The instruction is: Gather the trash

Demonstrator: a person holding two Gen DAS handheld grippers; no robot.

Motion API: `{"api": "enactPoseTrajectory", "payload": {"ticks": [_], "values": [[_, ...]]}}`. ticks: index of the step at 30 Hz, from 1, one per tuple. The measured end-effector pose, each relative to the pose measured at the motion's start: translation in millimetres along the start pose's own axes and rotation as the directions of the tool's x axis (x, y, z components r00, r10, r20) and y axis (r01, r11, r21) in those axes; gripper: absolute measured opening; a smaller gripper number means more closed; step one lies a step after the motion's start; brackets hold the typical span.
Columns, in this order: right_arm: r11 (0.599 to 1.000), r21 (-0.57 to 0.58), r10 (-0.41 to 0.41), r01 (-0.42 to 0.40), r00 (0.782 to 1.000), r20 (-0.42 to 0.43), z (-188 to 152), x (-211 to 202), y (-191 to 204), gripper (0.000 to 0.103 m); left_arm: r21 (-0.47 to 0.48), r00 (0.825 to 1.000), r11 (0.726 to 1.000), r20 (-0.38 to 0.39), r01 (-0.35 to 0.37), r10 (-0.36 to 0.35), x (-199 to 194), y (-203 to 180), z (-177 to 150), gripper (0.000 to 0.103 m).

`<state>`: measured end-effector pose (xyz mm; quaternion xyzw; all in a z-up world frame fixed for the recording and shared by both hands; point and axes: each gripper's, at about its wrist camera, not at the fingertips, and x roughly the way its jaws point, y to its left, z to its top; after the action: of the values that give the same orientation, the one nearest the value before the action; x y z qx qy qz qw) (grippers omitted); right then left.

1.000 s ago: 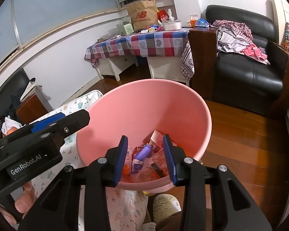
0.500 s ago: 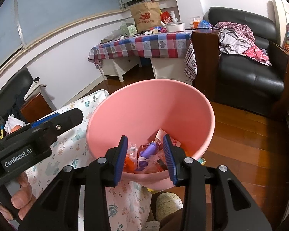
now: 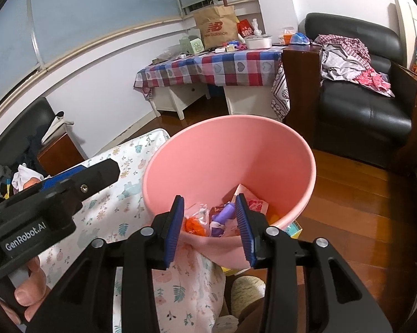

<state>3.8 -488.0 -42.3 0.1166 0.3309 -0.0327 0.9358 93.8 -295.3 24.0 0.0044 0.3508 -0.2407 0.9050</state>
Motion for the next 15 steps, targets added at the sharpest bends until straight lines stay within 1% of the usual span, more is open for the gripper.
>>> {"api": "enactPoseTrajectory", "payload": {"ticks": [7, 15], "values": [[1.000, -0.010, 0.000, 0.000, 1.000, 0.026, -4.1, -12.3, 8.8, 0.039, -0.019, 1.000, 1.000, 0.003, -0.014, 0.014, -15.4, 5.8, -6.3, 0.059], [1.000, -0.015, 0.005, -0.004, 0.999, 0.046, -7.6, -24.0, 16.9, 0.039, -0.039, 0.999, 0.999, 0.023, -0.022, 0.023, -33.4, 11.7, -10.2, 0.059]]}}
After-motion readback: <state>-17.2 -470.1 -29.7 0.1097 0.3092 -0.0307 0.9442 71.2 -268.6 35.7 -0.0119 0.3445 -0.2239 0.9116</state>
